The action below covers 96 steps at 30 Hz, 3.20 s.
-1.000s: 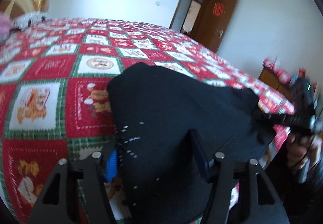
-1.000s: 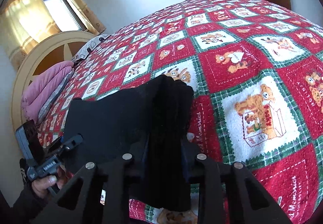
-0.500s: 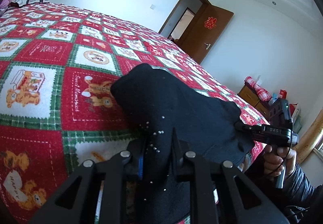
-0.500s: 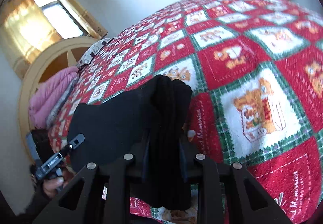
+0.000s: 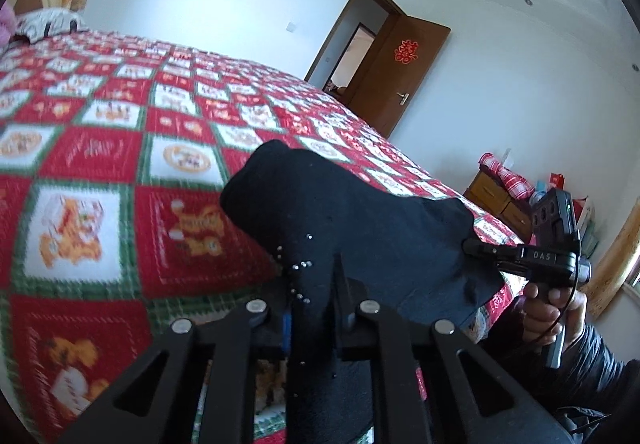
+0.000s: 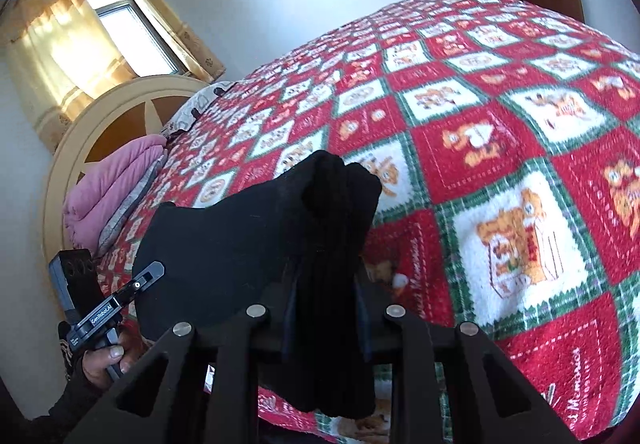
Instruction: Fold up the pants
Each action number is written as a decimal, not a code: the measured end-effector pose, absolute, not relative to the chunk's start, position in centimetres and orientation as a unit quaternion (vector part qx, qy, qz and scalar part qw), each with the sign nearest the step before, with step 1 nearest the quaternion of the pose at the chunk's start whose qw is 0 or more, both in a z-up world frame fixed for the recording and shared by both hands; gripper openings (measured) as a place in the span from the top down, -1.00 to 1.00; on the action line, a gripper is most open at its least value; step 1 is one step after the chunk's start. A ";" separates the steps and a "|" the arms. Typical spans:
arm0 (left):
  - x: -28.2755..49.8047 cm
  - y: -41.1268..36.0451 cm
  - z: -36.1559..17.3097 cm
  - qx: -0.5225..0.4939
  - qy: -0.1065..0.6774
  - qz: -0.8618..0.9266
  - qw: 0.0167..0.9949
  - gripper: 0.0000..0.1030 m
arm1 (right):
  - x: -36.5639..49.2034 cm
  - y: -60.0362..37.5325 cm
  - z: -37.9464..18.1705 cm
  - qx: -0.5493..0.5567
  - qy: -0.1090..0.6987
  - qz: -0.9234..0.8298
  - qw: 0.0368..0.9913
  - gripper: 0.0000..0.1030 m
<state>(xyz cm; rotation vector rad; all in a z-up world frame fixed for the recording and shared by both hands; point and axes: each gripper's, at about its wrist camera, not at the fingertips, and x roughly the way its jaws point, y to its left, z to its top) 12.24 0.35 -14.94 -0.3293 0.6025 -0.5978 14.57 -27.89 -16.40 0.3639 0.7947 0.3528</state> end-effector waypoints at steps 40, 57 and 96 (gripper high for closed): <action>18.4 22.7 -17.9 -0.177 0.306 -0.022 0.935 -0.54 | 39.8 -0.3 -19.0 0.105 0.490 0.290 0.815 0.26; 16.2 22.8 -17.7 -0.136 0.318 0.054 0.937 -0.95 | 39.6 -4.6 -19.5 0.160 0.475 0.264 0.824 -0.09; 5.4 12.6 -5.9 -0.082 0.189 0.042 0.978 -1.00 | 12.4 -2.6 -6.6 -0.003 0.272 0.256 0.927 -0.21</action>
